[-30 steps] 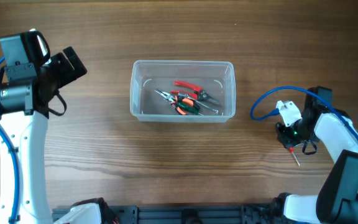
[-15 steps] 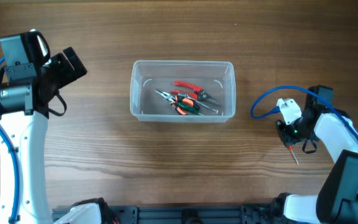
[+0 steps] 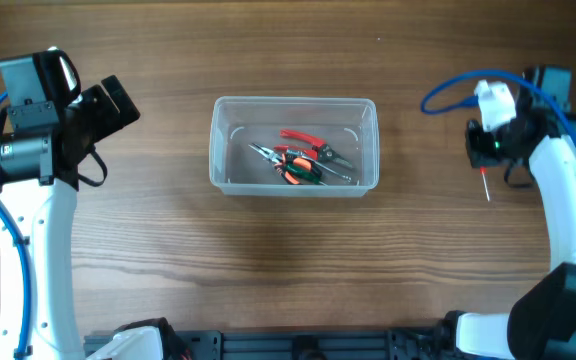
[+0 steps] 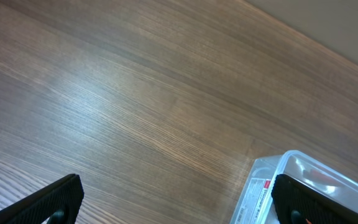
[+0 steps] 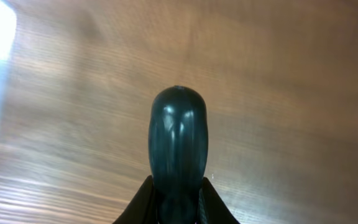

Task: Pack container
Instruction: 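Place the red-black screwdriver into the container and release it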

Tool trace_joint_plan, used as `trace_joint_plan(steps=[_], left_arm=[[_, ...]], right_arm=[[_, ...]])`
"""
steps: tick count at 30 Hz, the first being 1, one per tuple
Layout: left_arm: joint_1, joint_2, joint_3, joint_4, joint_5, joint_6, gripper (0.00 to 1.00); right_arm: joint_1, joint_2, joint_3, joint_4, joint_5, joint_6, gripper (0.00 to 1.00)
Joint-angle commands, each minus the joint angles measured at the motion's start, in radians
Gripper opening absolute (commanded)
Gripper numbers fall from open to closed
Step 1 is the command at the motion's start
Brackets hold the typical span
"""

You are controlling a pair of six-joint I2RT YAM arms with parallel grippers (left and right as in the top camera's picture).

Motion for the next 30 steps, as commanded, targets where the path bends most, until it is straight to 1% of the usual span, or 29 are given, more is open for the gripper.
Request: trace_joint_plan(steps=[1, 3, 6, 8, 10, 12, 14, 16, 17, 20, 24, 27, 30], left_arm=[[0.007, -0.007, 0.008, -0.001, -0.01, 0.024, 1.0], [0.007, -0.007, 0.008, -0.004, -0.009, 0.024, 1.0], [0.007, -0.007, 0.008, -0.013, -0.009, 0.024, 1.0], [0.007, -0.007, 0.008, -0.02, -0.009, 0.024, 1.0], [0.007, -0.007, 0.008, -0.026, -0.009, 0.024, 1.0], [0.007, -0.007, 0.008, -0.028, -0.009, 0.024, 1.0], [0.007, -0.007, 0.008, -0.028, -0.009, 0.024, 1.0], [0.007, -0.007, 0.008, -0.028, -0.009, 0.024, 1.0], [0.007, -0.007, 0.008, -0.027, -0.009, 0.024, 1.0], [0.007, -0.007, 0.008, -0.031, -0.009, 0.024, 1.0], [0.007, -0.007, 0.008, -0.035, -0.009, 0.024, 1.0], [0.007, -0.007, 0.008, -0.034, -0.009, 0.024, 1.0], [0.007, -0.007, 0.008, -0.035, -0.009, 0.024, 1.0]], right_arm=[[0.138, 0.0, 0.166, -0.042, 0.048, 0.089, 0.04], [0.232, 0.0, 0.234, -0.048, 0.052, 0.093, 0.04], [0.365, 0.0, 0.282, -0.035, 0.051, 0.08, 0.04], [0.469, 0.008, 0.282, -0.04, 0.049, -0.011, 0.04], [0.575, 0.031, 0.282, -0.048, 0.024, -0.188, 0.04], [0.629, 0.061, 0.282, -0.034, 0.02, -0.271, 0.04], [0.666, 0.106, 0.282, -0.019, -0.005, -0.356, 0.04], [0.69, 0.171, 0.282, -0.016, -0.104, -0.452, 0.04], [0.701, 0.222, 0.282, -0.013, -0.164, -0.474, 0.04], [0.723, 0.352, 0.282, -0.005, -0.244, -0.472, 0.04], [0.753, 0.479, 0.282, 0.003, -0.246, -0.472, 0.04], [0.76, 0.532, 0.282, 0.011, -0.246, -0.472, 0.04], [0.76, 0.544, 0.282, 0.015, -0.246, -0.471, 0.04]])
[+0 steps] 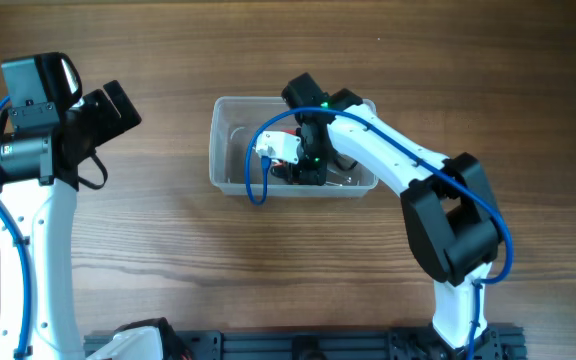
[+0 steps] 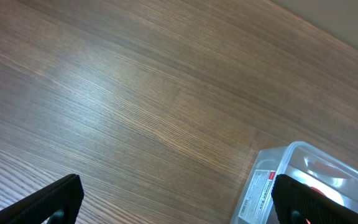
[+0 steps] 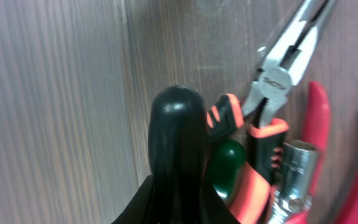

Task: Pack container
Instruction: 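Place the red-black screwdriver into the container and release it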

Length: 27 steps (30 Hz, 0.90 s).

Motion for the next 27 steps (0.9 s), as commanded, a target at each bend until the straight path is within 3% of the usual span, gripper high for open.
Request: trace_joint_plan(steps=[1, 2, 4, 7, 8, 10, 12, 15, 18, 22, 27], left_arm=[[0.007, -0.007, 0.008, 0.0, -0.01, 0.016, 1.0], [0.007, -0.007, 0.008, 0.0, -0.01, 0.016, 1.0], [0.007, -0.007, 0.008, 0.0, -0.01, 0.016, 1.0], [0.007, -0.007, 0.008, -0.002, -0.01, 0.016, 1.0], [0.007, -0.007, 0.008, -0.002, -0.01, 0.016, 1.0], [0.007, -0.007, 0.008, -0.003, -0.009, 0.016, 1.0], [0.007, -0.007, 0.008, 0.005, 0.021, 0.051, 1.0], [-0.004, 0.0, 0.008, 0.048, 0.154, 0.238, 1.0], [-0.026, 0.045, 0.008, 0.132, 0.142, 0.331, 1.0], [-0.026, 0.154, 0.008, 0.345, 0.07, 0.331, 1.0], [-0.042, 0.165, 0.008, 0.333, 0.045, 0.357, 1.0]], right_arm=[[0.002, 0.014, 0.014, 0.014, -0.034, -0.02, 0.04], [0.002, 0.01, 0.014, 0.021, -0.034, -0.016, 0.08], [0.002, 0.004, 0.018, 0.039, -0.027, 0.034, 0.41], [0.0, -0.036, 0.085, 0.034, 0.017, 0.192, 0.55], [-0.003, -0.062, 0.125, 0.033, 0.056, 0.249, 0.64], [-0.018, -0.13, 0.208, 0.03, 0.16, 0.352, 1.0], [-0.045, -0.196, 0.279, 0.038, 0.263, 0.417, 1.0], [-0.16, -0.289, 0.348, 0.08, 0.319, 0.543, 1.0], [-0.395, -0.345, 0.37, 0.118, 0.292, 0.731, 1.0], [-0.707, -0.348, 0.369, 0.105, 0.228, 0.739, 1.0], [-0.782, -0.357, 0.368, -0.002, 0.236, 0.688, 1.0]])
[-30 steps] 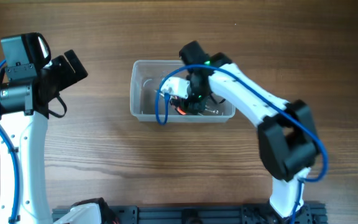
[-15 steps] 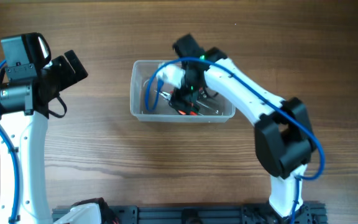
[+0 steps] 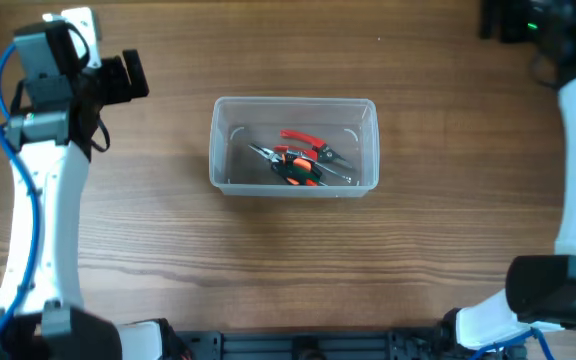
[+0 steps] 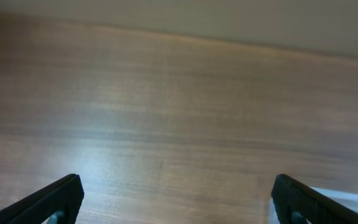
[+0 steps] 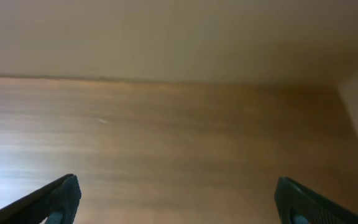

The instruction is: Pack container

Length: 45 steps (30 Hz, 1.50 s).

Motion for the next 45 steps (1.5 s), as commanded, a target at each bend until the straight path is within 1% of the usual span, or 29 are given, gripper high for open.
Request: trace_joint_plan(steps=[1, 4, 8, 12, 13, 16, 18, 22, 26, 28, 31, 45], left_arm=[[-0.024, -0.009, 0.007, -0.032, -0.043, 0.045, 1.0], [-0.045, -0.046, 0.005, -0.082, -0.075, 0.044, 1.0], [-0.069, -0.165, -0.043, -0.073, -0.089, 0.044, 1.0], [-0.07, -0.286, -0.132, -0.025, -0.089, 0.041, 1.0], [-0.07, -0.344, -0.192, 0.008, -0.089, 0.041, 1.0], [-0.07, -0.455, -0.328, 0.067, -0.09, 0.042, 1.0], [-0.07, -0.516, -0.418, 0.092, -0.09, 0.042, 1.0], [-0.07, -0.608, -0.574, 0.135, -0.089, 0.041, 1.0], [-0.07, -0.65, -0.707, 0.239, -0.089, 0.04, 1.0], [-0.07, -0.651, -0.772, 0.303, -0.089, 0.04, 1.0], [-0.07, -0.65, -0.83, 0.344, -0.089, 0.041, 1.0], [-0.07, -0.631, -0.839, 0.325, -0.089, 0.042, 1.0]], right_arm=[[-0.035, -0.014, -0.007, -0.061, -0.006, 0.009, 1.0], [-0.046, -0.042, -0.021, -0.079, -0.006, 0.017, 1.0], [-0.048, -0.172, -0.159, -0.064, 0.014, -0.006, 1.0], [-0.047, -0.367, -0.421, 0.03, 0.013, -0.004, 1.0], [-0.043, -0.463, -0.545, 0.081, 0.013, -0.005, 1.0], [-0.017, -0.658, -0.761, 0.163, 0.013, -0.008, 1.0], [0.004, -0.762, -0.863, 0.171, 0.013, -0.007, 1.0], [0.051, -0.967, -1.062, 0.122, 0.001, -0.003, 1.0], [0.06, -1.093, -1.205, 0.118, -0.042, -0.003, 1.0], [0.06, -1.124, -1.25, 0.121, -0.076, -0.004, 1.0], [0.06, -1.132, -1.276, 0.134, -0.108, -0.005, 1.0], [0.06, -1.057, -1.276, 0.137, -0.108, -0.004, 1.0]])
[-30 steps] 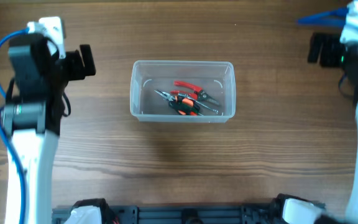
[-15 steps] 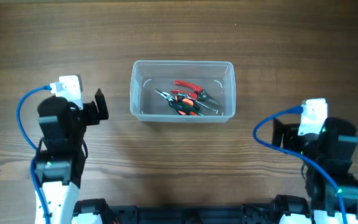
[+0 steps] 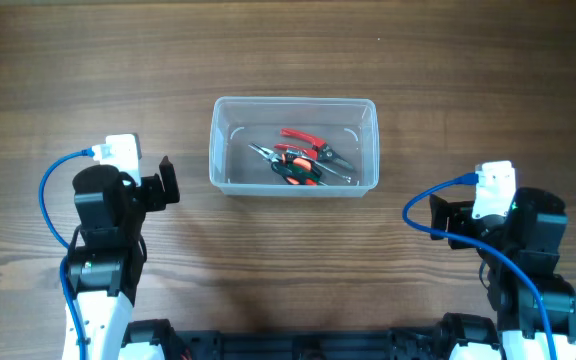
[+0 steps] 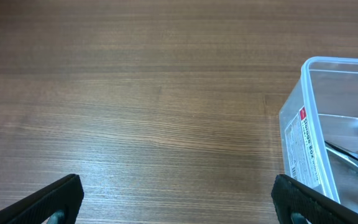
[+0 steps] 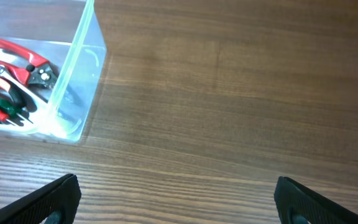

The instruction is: Pack container

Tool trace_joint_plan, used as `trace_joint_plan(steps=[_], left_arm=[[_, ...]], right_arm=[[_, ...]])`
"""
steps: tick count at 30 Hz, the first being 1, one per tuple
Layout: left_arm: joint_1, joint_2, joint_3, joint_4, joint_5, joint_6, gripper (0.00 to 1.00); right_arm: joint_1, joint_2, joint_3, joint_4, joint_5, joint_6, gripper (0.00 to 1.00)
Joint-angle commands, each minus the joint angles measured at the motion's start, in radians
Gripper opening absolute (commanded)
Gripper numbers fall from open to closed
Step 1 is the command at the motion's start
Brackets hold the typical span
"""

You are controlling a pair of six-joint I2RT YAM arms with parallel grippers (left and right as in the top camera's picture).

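Note:
The clear plastic container (image 3: 294,107) stands at the table's middle. In it lie red-handled pliers (image 3: 303,139), orange-and-black pliers (image 3: 286,158) and a green-handled tool (image 3: 306,172). My left gripper (image 3: 165,183) is open and empty, left of the container and apart from it. In the left wrist view my left gripper (image 4: 176,202) hangs over bare wood, with the container (image 4: 303,134) at the right edge. My right gripper (image 3: 442,218) is open and empty, to the container's right and nearer the front. In the right wrist view my right gripper (image 5: 176,202) has the container (image 5: 79,93) at the upper left.
The wooden table (image 3: 288,270) bears nothing else in view. A white label (image 4: 307,146) is stuck on the container's left wall. Blue cables loop beside both wrists. A dark rail (image 3: 288,345) runs along the front edge.
Both arms have moved from the far back corners to the front of the table, left and right of the container. Both grippers are still open and empty. The container's contents look unchanged.
My right gripper first held a dark-handled tool at the table's right side. Then it was down inside the container with that tool. After that it was open and empty at the far back right. Now both arms sit low at the front.

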Motion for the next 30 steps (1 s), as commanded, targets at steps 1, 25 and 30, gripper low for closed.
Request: trace_joint_plan(steps=[1, 25, 30], left_arm=[[-0.002, 0.006, -0.006, -0.003, -0.003, 0.019, 1.0], [-0.002, 0.006, -0.006, -0.003, -0.003, 0.019, 1.0], [-0.002, 0.006, -0.006, -0.003, -0.003, 0.019, 1.0]], right_arm=[[0.005, 0.029, -0.002, 0.006, -0.02, -0.001, 1.0], [0.015, -0.13, -0.01, -0.009, -0.011, -0.005, 1.0], [0.075, -0.4, -0.04, -0.003, 0.027, -0.003, 1.0]])
